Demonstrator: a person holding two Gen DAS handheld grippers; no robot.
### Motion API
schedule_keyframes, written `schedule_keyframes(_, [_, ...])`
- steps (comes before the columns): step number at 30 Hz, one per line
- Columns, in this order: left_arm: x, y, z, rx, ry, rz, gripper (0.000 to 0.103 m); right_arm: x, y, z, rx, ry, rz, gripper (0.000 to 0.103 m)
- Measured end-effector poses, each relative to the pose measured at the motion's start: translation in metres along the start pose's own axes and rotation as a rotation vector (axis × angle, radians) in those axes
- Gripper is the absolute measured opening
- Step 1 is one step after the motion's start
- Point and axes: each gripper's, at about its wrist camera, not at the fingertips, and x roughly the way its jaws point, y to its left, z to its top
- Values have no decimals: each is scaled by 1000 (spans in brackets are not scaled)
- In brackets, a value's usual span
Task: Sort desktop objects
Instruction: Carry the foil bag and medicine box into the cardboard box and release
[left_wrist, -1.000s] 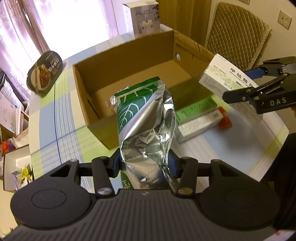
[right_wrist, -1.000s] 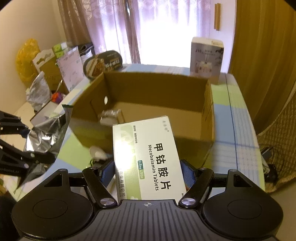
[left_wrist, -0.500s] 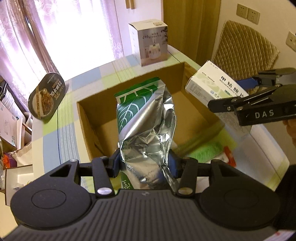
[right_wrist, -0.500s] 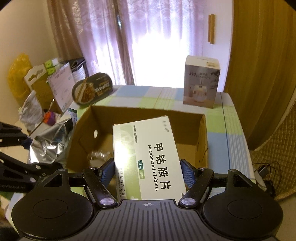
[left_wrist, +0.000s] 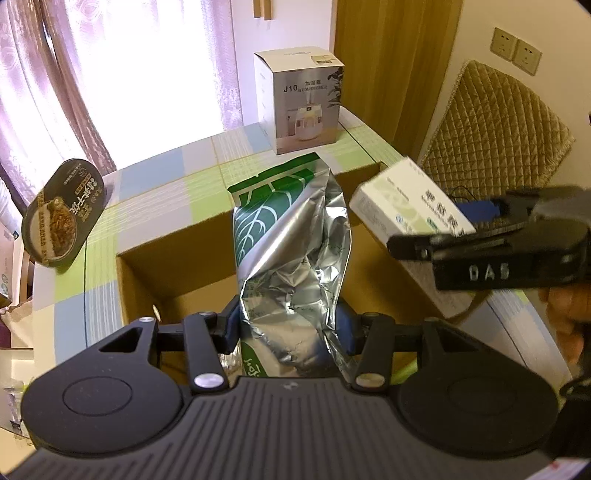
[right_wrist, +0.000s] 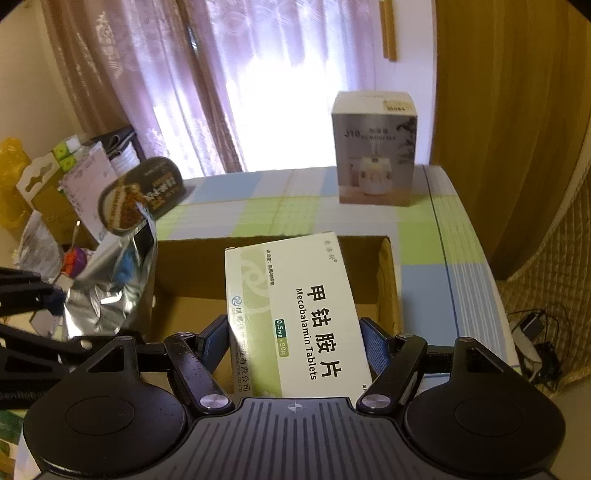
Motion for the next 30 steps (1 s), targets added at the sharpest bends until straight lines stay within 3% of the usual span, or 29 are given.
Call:
schedule_keyframes(16, [64, 4, 12, -46, 46, 3, 46, 38, -25, -9, 39, 53, -23, 71])
schedule_keyframes(19, [70, 5, 11, -51, 53, 11, 50, 41, -26, -10, 38, 55, -27, 70])
schedule_keyframes(30, [45, 14, -1, -64, -7, 27, 51, 42, -25, -12, 36, 60, -19, 68])
